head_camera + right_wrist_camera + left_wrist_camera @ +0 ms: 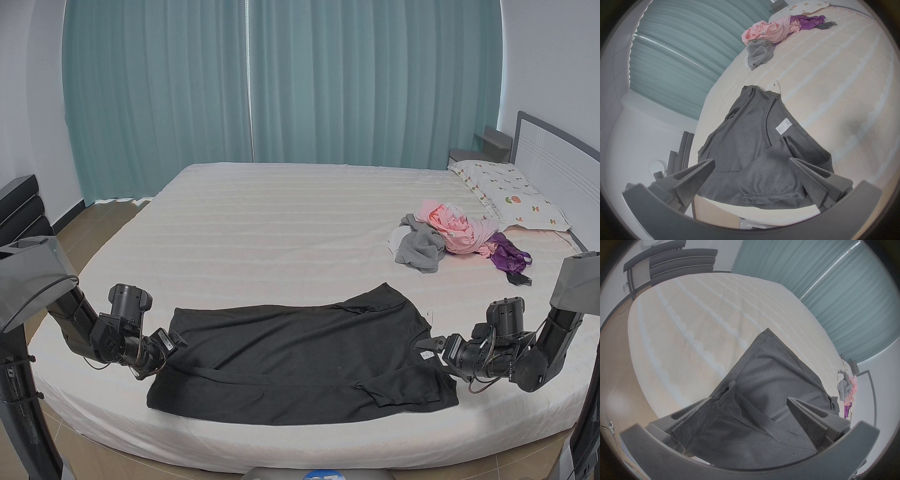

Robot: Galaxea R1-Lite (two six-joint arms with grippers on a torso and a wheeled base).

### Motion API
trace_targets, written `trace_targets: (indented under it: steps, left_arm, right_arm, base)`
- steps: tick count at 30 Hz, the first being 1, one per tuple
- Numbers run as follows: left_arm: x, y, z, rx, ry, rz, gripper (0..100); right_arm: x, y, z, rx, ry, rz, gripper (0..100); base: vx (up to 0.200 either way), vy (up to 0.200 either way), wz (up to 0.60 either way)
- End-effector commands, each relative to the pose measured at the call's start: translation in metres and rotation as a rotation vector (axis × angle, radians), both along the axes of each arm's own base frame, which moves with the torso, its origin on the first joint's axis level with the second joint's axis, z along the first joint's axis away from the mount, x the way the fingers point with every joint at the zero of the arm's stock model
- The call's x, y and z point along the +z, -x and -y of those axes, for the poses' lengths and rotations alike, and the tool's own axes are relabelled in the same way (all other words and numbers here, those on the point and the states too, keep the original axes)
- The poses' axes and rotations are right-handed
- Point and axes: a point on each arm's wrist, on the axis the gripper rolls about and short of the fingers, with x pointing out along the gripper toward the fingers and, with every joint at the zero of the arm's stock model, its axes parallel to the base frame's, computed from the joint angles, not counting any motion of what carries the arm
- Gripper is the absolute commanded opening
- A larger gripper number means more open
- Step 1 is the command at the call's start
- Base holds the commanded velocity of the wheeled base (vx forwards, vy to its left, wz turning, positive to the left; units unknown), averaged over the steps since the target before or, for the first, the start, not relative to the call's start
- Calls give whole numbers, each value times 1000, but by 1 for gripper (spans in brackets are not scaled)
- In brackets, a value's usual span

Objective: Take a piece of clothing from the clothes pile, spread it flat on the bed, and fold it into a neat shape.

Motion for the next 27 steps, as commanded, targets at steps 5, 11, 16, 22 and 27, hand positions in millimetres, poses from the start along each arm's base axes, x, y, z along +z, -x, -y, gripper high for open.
trace_targets:
  steps: [5, 11, 16, 22, 27]
  left_arm:
    - [-14, -9, 0, 22, -36, -20, 100]
    - [-19, -14, -4, 50, -63, -23, 0]
    - [-20, -12, -7, 64, -73, -31, 0]
    - [-9, -8, -25, 137, -101, -9, 0]
    - [-5, -5, -23, 134, -100, -4, 0]
  right_arm:
    - [-6, 0, 0, 7, 14, -12, 100]
    - [-6, 0, 0, 7, 16, -13, 100]
    - [-6, -1, 1, 6, 16, -13, 100]
    - [-6, -2, 1, 24, 61, 14, 100]
    - [-16, -13, 1, 45, 90, 25, 100]
  base:
    - [0, 0, 0]
    - [0, 0, 0]
    - [0, 0, 0]
    - [0, 0, 0]
    - [0, 0, 0]
